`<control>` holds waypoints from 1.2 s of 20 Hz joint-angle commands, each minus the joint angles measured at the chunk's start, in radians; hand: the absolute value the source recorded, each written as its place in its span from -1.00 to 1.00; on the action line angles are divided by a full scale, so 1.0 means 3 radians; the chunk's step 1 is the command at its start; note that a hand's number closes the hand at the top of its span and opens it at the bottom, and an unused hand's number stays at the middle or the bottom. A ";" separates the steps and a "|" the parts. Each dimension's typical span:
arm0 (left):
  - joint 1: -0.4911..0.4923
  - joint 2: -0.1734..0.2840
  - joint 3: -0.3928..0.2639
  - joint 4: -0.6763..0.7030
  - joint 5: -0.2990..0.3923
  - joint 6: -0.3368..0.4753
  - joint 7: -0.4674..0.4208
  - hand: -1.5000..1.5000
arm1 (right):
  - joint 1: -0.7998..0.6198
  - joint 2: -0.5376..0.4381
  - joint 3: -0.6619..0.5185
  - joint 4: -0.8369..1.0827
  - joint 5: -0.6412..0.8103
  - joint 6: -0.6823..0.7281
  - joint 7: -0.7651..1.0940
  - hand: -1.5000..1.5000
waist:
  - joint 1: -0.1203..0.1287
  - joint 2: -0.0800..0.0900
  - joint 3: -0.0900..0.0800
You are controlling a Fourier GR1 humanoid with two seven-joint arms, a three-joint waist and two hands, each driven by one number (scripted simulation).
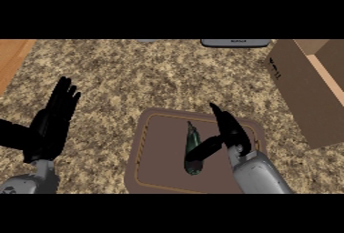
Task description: Pick the eggplant from the tray and place it in the cardboard box
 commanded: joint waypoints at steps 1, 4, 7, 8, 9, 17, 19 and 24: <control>-0.0064 -0.0009 0.0106 -0.0023 -0.0011 -0.0058 0.0161 0.00 | 0.0158 0.0058 -0.0043 -0.0062 0.0084 0.0160 0.0082 -1.00 | -0.0006 -0.0001 0.0000; 0.0210 -0.0056 0.0000 -0.0424 -0.0133 -0.0002 0.0219 0.00 | 0.0075 0.0162 -0.0123 -0.0016 0.0074 0.0194 0.0124 -1.00 | 0.0006 -0.0003 0.0001; 0.0028 -0.0239 0.0031 0.0200 -0.0210 -0.0095 -0.0199 0.00 | 0.0108 0.0272 -0.0115 0.0117 0.0211 0.0178 0.0011 -1.00 | -0.0005 0.0001 0.0000; -0.0071 -0.0184 0.0125 0.0143 -0.0153 -0.0101 -0.0043 0.00 | 0.0167 0.0245 -0.0092 -0.0131 0.0213 0.0271 0.0207 -1.00 | -0.0009 -0.0001 0.0000; -0.0093 -0.0081 0.0219 0.0213 -0.0068 -0.0215 -0.0035 0.00 | 0.0396 0.0195 -0.0061 0.0125 0.0224 0.0146 -0.0277 -1.00 | -0.0009 0.0001 0.0000; 0.0147 -0.0215 0.0123 -0.0385 -0.0223 -0.0103 0.0228 0.00 | 0.0278 0.0328 0.0004 0.0372 0.0248 0.0023 -0.0239 -1.00 | 0.0009 -0.0002 0.0001; 0.0141 -0.0280 0.0067 -0.0243 -0.0364 -0.0086 0.0117 0.00 | 0.0183 0.0328 0.0005 0.0417 0.0172 0.0018 -0.0211 -1.00 | 0.0006 -0.0001 0.0001; 0.0086 -0.0346 0.0129 0.0095 -0.0343 -0.0240 -0.0191 0.00 | 0.0362 0.0328 0.0297 0.0225 0.0261 -0.0101 -0.0124 -1.00 | 0.0000 0.0000 0.0000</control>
